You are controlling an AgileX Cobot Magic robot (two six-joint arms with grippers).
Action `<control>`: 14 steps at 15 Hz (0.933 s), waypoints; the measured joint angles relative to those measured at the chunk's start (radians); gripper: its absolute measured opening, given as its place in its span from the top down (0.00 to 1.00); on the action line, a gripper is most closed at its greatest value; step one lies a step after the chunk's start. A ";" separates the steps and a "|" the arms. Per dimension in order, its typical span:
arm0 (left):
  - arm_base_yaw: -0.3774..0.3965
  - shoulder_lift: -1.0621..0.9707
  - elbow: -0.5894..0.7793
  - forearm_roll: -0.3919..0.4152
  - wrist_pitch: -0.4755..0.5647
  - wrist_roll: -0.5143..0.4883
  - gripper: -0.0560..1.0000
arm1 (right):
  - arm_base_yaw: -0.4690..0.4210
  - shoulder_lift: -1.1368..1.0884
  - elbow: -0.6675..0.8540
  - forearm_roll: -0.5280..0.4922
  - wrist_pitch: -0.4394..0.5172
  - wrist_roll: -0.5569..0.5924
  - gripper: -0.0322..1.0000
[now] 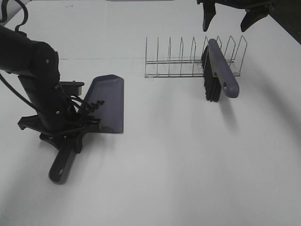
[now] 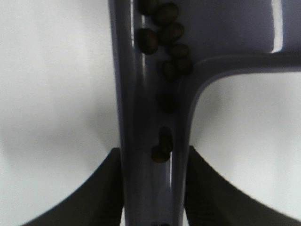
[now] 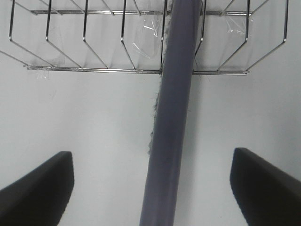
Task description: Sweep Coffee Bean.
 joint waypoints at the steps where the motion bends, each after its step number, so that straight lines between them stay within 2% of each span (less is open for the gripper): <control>1: 0.000 0.003 -0.003 -0.012 -0.003 0.006 0.62 | 0.000 -0.014 0.027 0.001 0.000 -0.008 0.20; 5: 0.000 0.004 -0.003 -0.021 -0.009 0.011 0.60 | 0.000 -0.096 0.169 -0.007 -0.001 -0.023 0.20; 8: 0.000 0.004 -0.008 -0.029 -0.028 0.021 0.29 | 0.000 -0.180 0.275 -0.014 -0.002 -0.023 0.20; 10: 0.000 -0.002 -0.008 -0.024 -0.013 0.052 0.23 | 0.000 -0.262 0.374 -0.021 -0.005 -0.024 0.21; 12: 0.000 -0.047 -0.008 0.012 0.035 0.042 0.22 | 0.000 -0.358 0.502 -0.026 -0.005 -0.024 0.22; 13: 0.000 -0.090 -0.008 0.049 0.058 0.025 0.22 | 0.000 -0.413 0.578 -0.027 -0.005 -0.024 0.22; 14: 0.000 -0.175 -0.008 0.122 0.110 -0.018 0.22 | 0.000 -0.491 0.685 -0.027 -0.006 -0.024 0.22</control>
